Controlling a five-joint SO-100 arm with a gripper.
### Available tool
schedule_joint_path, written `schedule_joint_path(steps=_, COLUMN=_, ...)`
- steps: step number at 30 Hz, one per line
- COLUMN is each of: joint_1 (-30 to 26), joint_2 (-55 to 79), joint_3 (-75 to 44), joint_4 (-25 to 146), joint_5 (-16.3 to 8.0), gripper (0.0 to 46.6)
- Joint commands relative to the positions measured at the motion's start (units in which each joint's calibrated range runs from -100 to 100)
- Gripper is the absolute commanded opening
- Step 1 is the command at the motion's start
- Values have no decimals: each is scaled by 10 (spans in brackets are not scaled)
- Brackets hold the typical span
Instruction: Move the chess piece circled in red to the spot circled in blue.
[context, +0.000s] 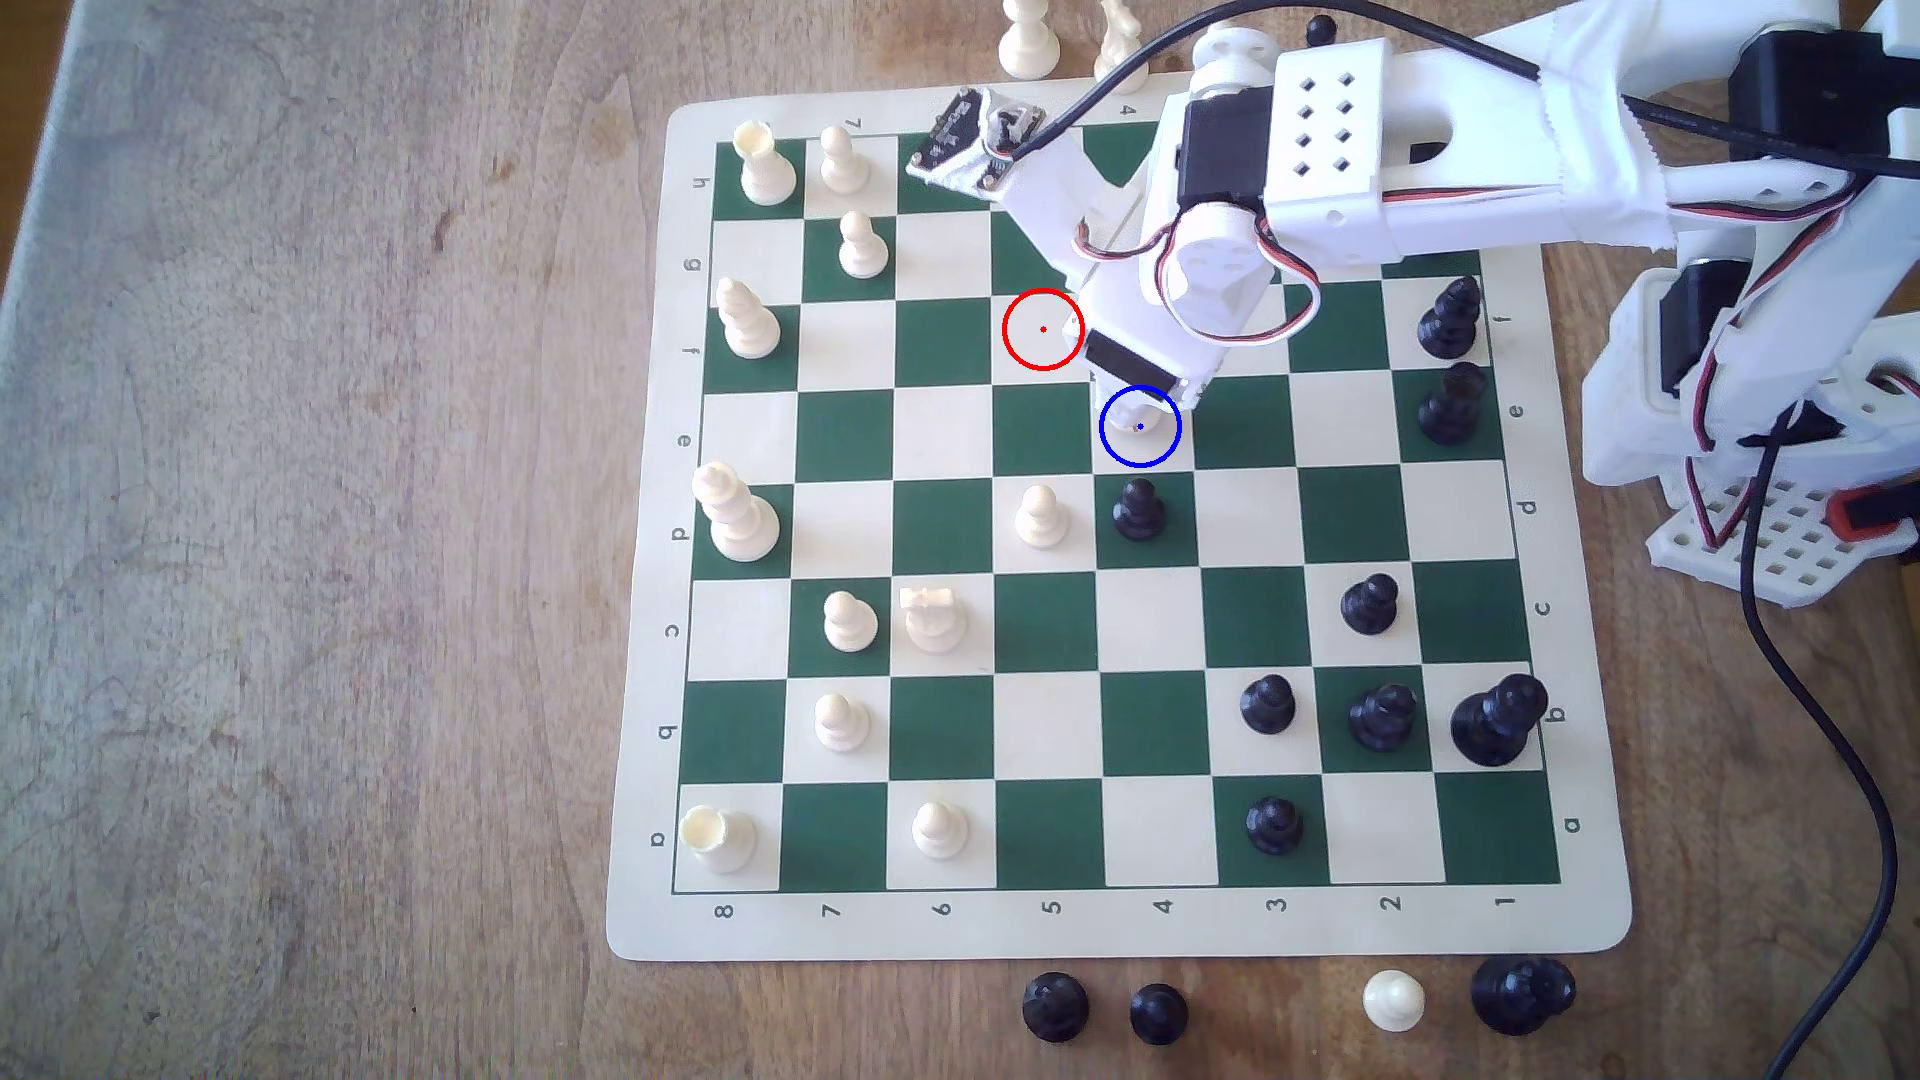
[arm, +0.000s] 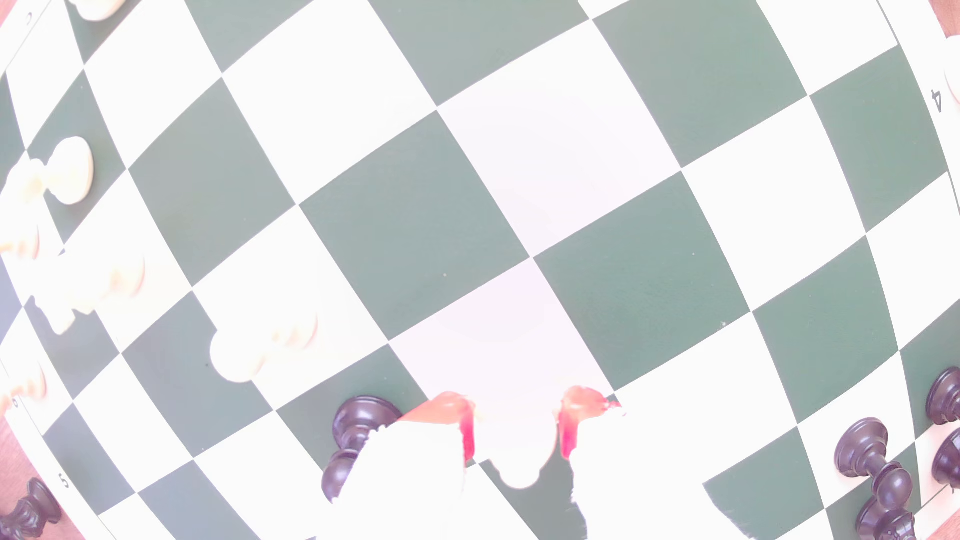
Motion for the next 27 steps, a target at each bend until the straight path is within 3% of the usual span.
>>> schedule_joint_path(steps=1, joint_1=-4, joint_2=-10, joint_3=-7, joint_4=0, joint_5=1, gripper=34)
schedule_joint_path(steps=21, joint_1=-15, joint_2=6, joint_3=6, joint_4=-8, joint_5=2, gripper=36)
schedule_joint_path(steps=24, joint_1=-13, joint_2=9, joint_3=6, joint_4=-9, joint_5=3, gripper=57)
schedule_joint_path(steps=27, joint_1=-9, joint_2=9, joint_3=8, joint_4=-9, joint_5=4, gripper=110)
